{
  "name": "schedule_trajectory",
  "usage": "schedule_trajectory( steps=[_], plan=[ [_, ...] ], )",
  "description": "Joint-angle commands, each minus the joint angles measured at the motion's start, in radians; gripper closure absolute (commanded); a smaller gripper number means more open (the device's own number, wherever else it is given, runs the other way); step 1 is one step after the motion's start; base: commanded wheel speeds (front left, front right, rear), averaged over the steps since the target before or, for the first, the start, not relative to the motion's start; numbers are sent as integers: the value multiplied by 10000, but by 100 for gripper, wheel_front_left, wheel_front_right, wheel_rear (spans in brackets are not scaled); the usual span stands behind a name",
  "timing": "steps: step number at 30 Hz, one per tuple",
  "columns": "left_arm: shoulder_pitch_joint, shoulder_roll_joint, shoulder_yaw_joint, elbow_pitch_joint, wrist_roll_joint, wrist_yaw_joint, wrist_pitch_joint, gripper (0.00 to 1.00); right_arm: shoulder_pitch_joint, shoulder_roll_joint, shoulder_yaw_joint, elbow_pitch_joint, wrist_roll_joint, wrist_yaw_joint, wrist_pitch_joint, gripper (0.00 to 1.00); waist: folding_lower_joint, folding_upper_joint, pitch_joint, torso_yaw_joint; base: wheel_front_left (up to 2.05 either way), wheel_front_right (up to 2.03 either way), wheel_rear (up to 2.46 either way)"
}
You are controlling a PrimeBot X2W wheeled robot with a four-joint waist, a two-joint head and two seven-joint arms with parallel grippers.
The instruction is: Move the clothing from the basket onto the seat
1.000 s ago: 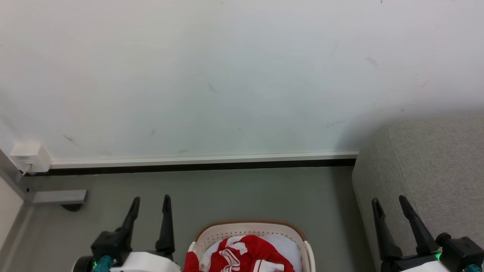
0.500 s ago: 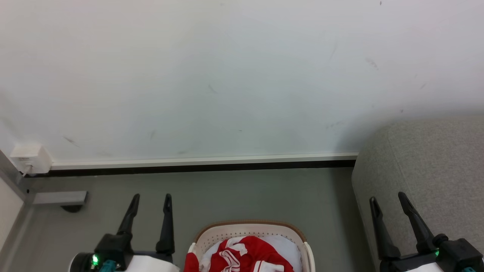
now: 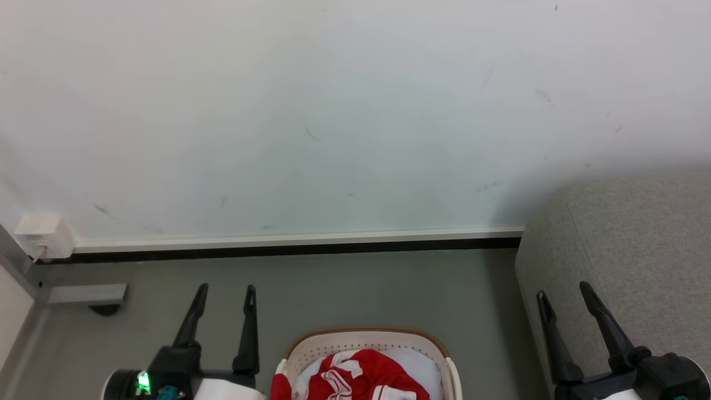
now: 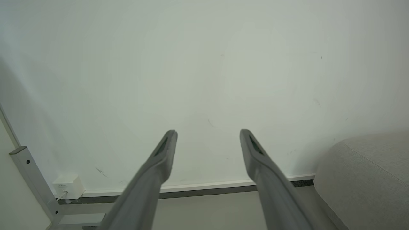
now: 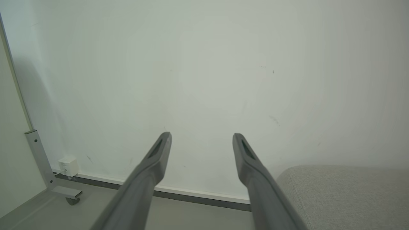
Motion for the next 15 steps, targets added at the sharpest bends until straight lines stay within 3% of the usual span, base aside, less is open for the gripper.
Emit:
schedule_trajectory(
  steps=[1,15],
  plan=[
    [99,-6,52,-51,119,-24,-7,0,66,-77,-1,-14,73,-17,-32,0,0,0,2,-6,0,0,0],
    [142,-75,164,-79,128,-98,-7,0,82,-93,-16,-53,92,-17,-32,0,0,0,13,-43,0,0,0]
  ],
)
